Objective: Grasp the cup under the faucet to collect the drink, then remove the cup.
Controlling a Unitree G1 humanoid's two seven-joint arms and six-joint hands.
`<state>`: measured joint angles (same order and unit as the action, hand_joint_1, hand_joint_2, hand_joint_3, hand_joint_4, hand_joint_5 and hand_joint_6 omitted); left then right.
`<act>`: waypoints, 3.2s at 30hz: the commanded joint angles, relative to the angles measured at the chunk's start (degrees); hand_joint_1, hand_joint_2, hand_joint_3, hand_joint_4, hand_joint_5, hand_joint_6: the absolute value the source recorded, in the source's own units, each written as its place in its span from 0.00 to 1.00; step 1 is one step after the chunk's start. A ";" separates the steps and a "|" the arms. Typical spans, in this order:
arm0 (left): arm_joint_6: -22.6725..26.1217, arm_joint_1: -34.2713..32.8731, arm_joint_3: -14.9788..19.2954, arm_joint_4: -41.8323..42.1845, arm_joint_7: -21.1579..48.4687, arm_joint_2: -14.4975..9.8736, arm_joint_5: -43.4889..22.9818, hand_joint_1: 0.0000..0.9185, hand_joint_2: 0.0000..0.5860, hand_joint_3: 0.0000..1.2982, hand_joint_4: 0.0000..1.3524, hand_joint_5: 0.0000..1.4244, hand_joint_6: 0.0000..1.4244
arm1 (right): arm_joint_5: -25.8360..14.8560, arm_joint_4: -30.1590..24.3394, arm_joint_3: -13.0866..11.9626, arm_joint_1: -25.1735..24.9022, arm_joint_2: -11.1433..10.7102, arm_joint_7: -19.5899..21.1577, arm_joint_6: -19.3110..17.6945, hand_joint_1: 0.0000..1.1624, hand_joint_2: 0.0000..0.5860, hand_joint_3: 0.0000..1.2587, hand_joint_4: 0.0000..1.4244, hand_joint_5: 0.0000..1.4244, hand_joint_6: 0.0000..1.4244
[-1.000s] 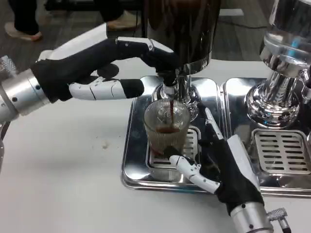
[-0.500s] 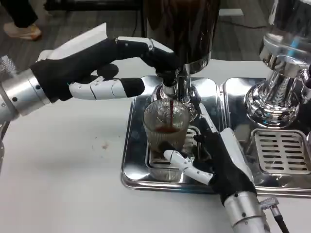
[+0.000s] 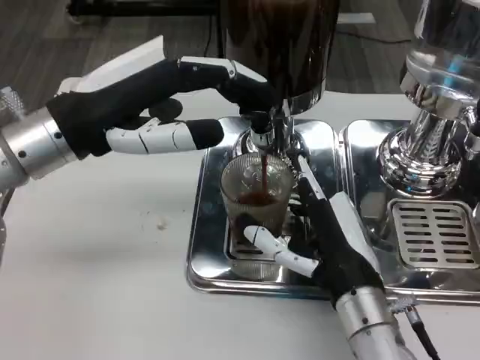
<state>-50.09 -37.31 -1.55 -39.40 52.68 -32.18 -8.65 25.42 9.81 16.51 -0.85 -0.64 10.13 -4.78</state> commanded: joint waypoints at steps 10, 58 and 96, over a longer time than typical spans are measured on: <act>-0.22 1.75 -0.55 0.67 -0.01 -0.67 0.55 0.00 0.20 0.29 0.27 0.27 0.23 | -1.14 4.40 0.03 -3.74 0.72 -0.24 0.49 0.44 0.31 0.00 0.00 0.00 0.15; 9.43 6.11 3.37 -0.79 -9.31 -0.53 3.86 0.00 0.26 0.32 0.25 0.24 0.29 | 1.98 4.03 1.93 -4.54 0.90 2.71 3.34 0.57 0.29 0.00 0.00 0.07 0.24; 7.00 6.14 3.15 -2.23 -10.16 0.23 4.84 0.00 0.27 0.33 0.27 0.25 0.29 | 11.07 5.95 3.99 -0.88 2.09 29.00 -5.49 0.66 0.32 0.46 0.44 0.58 0.77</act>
<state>-42.12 -31.58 1.71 -41.21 42.99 -32.30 -3.94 35.63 17.72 20.54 -1.83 1.56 36.70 -7.73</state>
